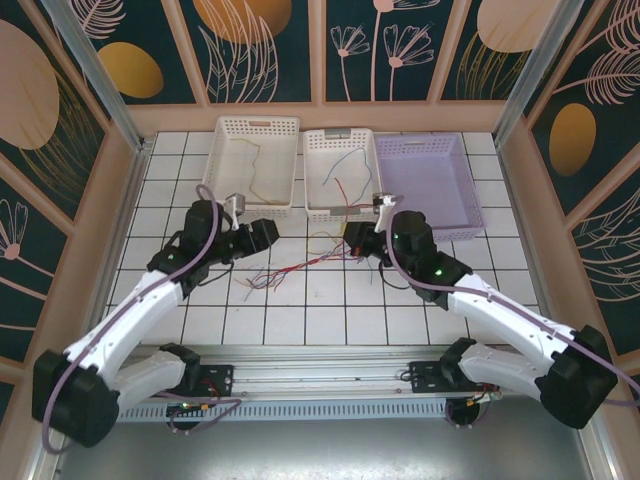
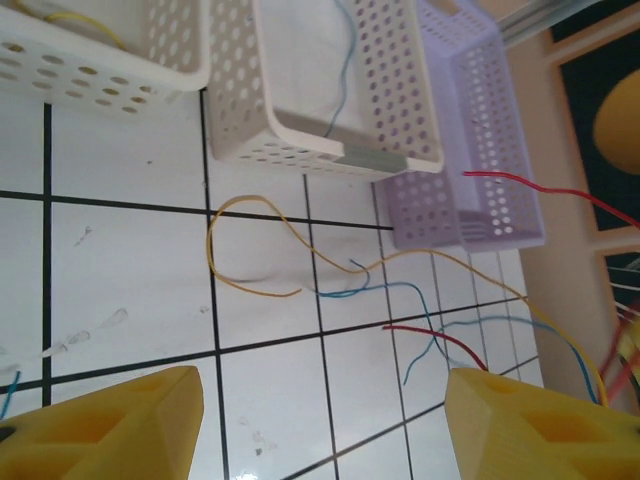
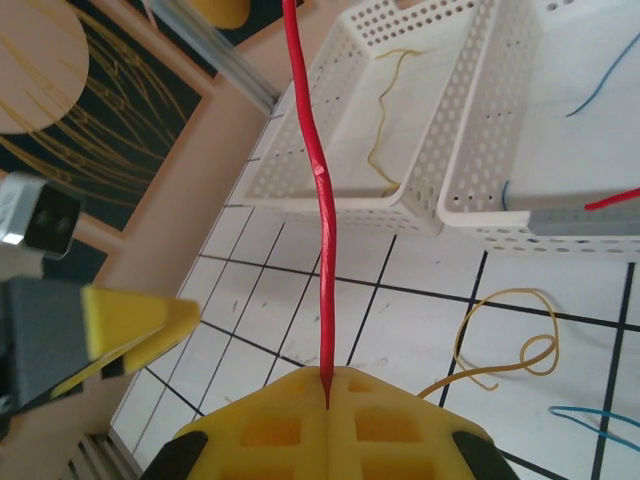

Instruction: Untangle the cables

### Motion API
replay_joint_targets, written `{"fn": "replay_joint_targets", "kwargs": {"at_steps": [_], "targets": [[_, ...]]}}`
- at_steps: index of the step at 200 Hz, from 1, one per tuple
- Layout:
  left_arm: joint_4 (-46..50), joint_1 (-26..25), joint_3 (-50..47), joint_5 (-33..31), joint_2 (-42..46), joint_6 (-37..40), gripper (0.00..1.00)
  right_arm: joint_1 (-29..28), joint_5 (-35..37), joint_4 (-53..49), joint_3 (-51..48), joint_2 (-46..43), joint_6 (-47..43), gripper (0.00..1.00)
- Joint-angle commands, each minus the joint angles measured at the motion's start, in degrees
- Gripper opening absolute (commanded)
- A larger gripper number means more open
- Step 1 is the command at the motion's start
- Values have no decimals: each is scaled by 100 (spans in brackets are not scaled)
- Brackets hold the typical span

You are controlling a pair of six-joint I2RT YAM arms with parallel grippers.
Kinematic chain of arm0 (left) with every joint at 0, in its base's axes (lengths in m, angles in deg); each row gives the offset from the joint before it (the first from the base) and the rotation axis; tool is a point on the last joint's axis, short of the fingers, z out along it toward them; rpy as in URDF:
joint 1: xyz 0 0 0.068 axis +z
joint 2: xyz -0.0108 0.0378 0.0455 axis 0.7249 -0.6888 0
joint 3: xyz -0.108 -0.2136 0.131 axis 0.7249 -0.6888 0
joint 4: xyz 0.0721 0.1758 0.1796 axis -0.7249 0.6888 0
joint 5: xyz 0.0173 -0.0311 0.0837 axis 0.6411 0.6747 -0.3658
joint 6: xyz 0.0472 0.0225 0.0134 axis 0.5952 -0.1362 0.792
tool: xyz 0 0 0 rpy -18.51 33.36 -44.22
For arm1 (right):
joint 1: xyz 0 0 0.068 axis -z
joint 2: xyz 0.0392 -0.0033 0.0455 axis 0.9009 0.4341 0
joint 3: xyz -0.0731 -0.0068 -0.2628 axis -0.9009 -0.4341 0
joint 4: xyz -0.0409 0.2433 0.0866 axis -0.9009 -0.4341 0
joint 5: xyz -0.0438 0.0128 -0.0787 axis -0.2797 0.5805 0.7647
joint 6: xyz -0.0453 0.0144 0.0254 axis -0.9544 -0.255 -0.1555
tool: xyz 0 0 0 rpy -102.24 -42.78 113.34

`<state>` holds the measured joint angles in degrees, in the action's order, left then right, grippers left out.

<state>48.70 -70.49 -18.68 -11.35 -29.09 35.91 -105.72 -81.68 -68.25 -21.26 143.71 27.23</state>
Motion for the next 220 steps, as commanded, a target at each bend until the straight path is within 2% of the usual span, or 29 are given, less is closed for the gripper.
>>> {"fn": "replay_joint_targets", "kwargs": {"at_steps": [1,25,63,84,128,160,192,220], "targets": [[146,-23,-389,4,608,157,65,214,156,-51,61,-322,325,0],[114,-23,-904,114,1105,72,65,436,-12,-37,-82,-578,523,0],[-731,-33,-1803,840,1489,-318,65,648,-312,27,-226,-829,698,0],[-1010,-58,-2081,986,1808,-392,65,686,-379,27,-257,-909,749,0],[-974,-67,-2249,826,1951,-239,66,698,-598,146,-319,-1010,830,0],[-1131,-66,-2259,450,1766,-71,64,699,-822,229,-408,-1129,839,0],[-1645,-87,-2410,587,1638,-20,62,700,-883,102,-358,-1227,808,0],[-2115,-208,-2663,725,1897,-39,61,700,-938,20,-281,-1235,774,0]]}}
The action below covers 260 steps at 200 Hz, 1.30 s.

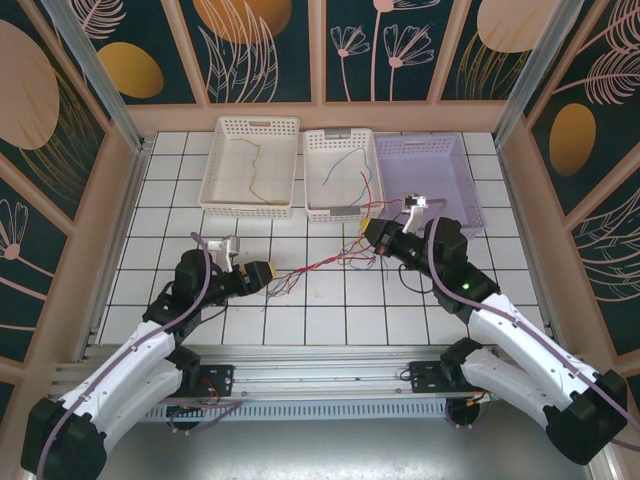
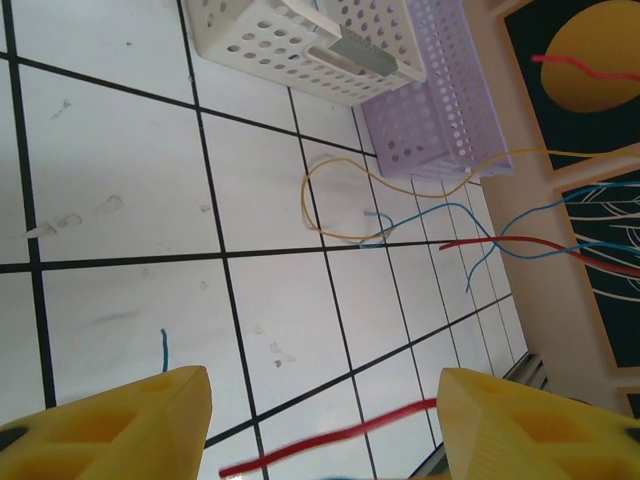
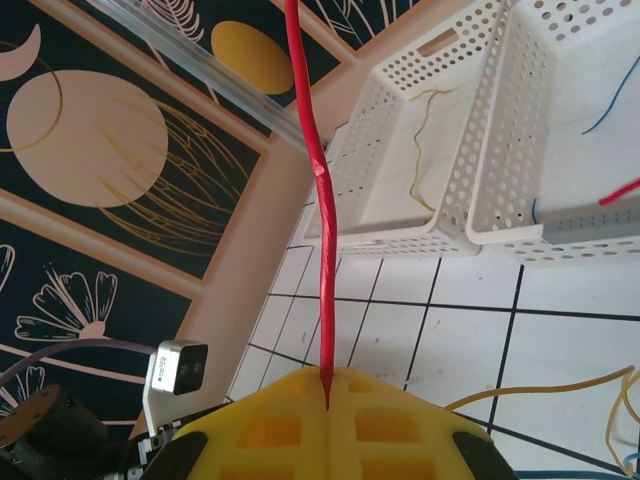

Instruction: Untangle the cables

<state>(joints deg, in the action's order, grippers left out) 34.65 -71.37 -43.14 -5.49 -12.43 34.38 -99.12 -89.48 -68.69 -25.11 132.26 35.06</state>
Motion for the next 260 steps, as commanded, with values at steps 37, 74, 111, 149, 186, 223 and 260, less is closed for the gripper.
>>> {"fn": "replay_joint_targets", "kwargs": {"at_steps": [37,74,111,149,186,223,260], "targets": [[-1186,-354,-540,87,765,119,61,60,-114,-180,255,-59,-17,0],[-1494,-406,-720,-13,815,184,60,201,-231,-395,509,87,-36,0],[-1718,-454,-859,43,860,182,59,307,-446,-570,764,239,-93,0],[-1928,-566,-909,177,953,149,59,318,-610,-557,825,296,-65,0],[-1913,-643,-930,115,827,183,58,319,-754,-532,926,332,-49,0],[-1980,-773,-931,173,715,187,55,497,-845,-586,1020,335,-70,0],[-1973,-948,-932,148,743,210,53,575,-963,-594,1057,361,-38,0]]}}
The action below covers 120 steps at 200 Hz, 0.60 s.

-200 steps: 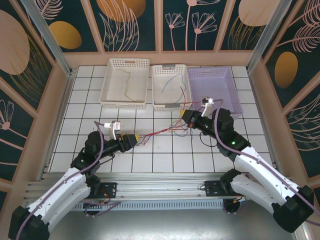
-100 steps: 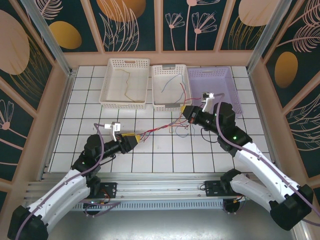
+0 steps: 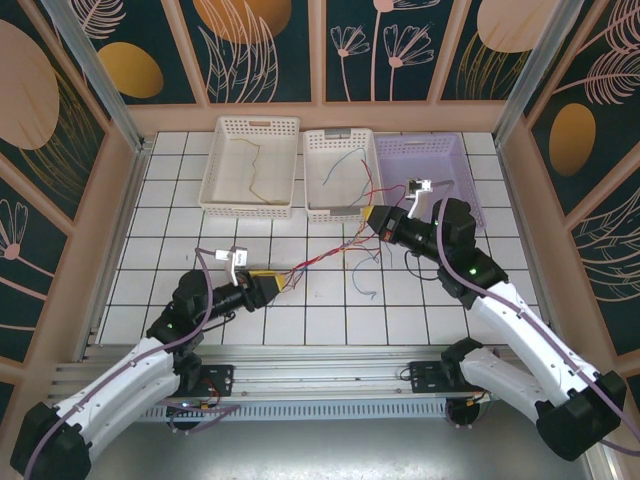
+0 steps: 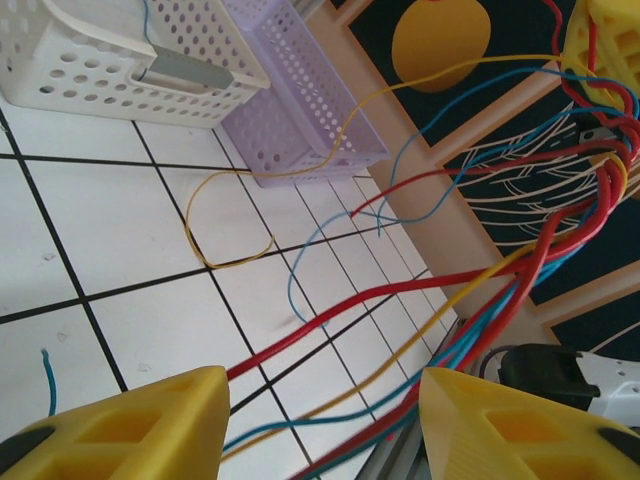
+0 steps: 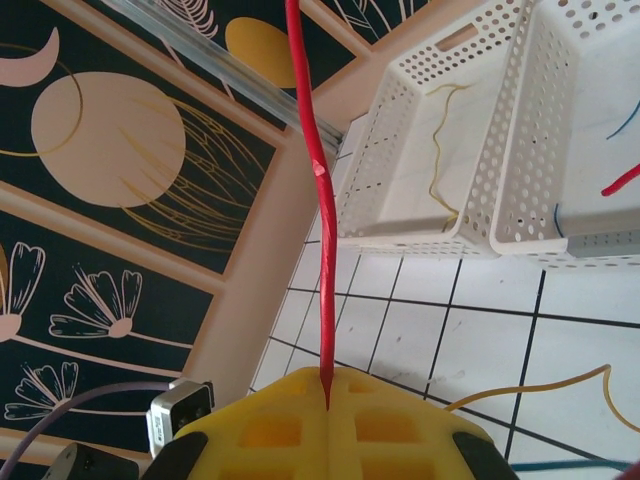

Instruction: Untangle the cables

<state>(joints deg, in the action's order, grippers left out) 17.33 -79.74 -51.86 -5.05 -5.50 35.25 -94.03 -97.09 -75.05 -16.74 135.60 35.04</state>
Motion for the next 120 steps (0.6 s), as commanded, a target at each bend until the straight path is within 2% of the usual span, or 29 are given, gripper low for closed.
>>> {"fn": "replay_joint_targets", "kwargs": {"at_steps": [1,51,120], "targets": [[-241,-110,-58,100,52,123,53,66,-204,40,216,30,-38,0],[-352,-192,-72,206,62,76,54,191,-358,60,259,142,-23,0],[-199,-223,-20,35,-74,158,51,236,-634,122,273,125,-5,0]]}}
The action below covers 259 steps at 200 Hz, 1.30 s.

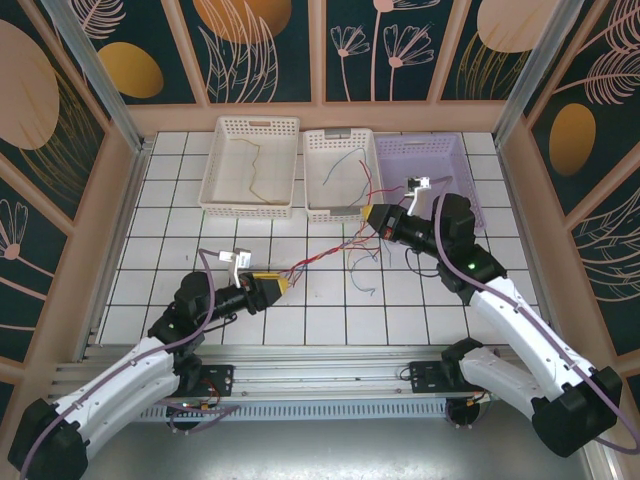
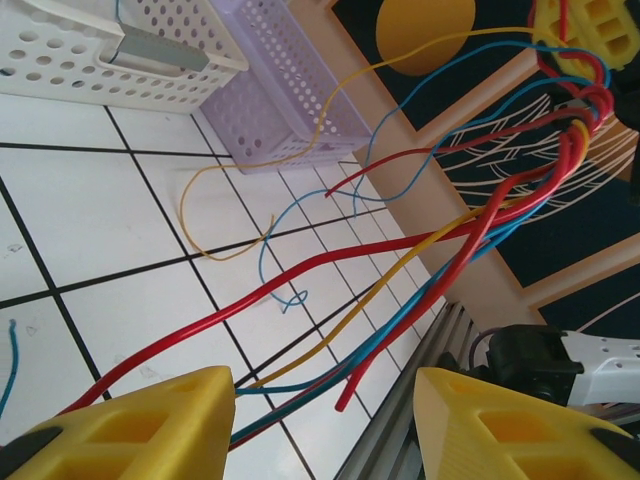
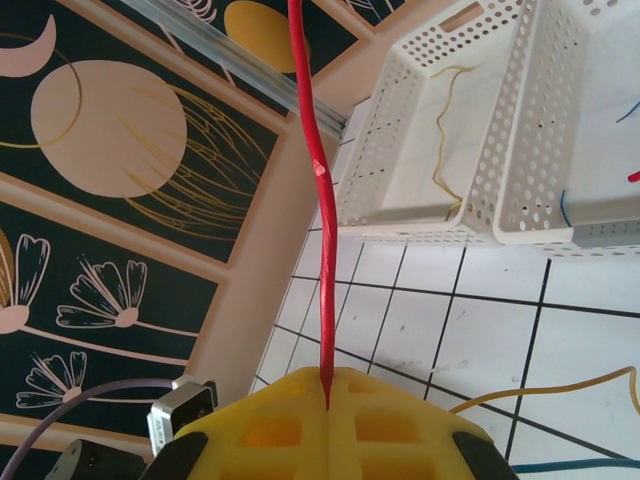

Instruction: Untangle the cables

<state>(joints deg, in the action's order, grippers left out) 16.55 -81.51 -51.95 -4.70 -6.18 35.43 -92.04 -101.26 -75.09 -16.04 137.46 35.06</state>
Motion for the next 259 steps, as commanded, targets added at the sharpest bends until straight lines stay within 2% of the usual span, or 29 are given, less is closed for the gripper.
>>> {"fn": "replay_joint_targets", "kwargs": {"at_steps": [1,62,116,157,211,259], "targets": [[-119,-42,-12,5,-4,145,51,40,-222,128,199,-59,-12,0],[-116,-38,15,29,-69,149,41,52,-351,278,116,-98,60,0],[-109,-45,2,44,6,145,23,60,-311,289,13,-173,65,0],[-83,-44,7,52,149,126,0,143,-246,271,-113,-281,87,0],[361,-46,212,-225,525,41,0,480,114,-44,-437,-722,55,0],[1821,-45,1230,-1454,909,-70,0,1036,282,-371,-1197,-1190,27,0]]}}
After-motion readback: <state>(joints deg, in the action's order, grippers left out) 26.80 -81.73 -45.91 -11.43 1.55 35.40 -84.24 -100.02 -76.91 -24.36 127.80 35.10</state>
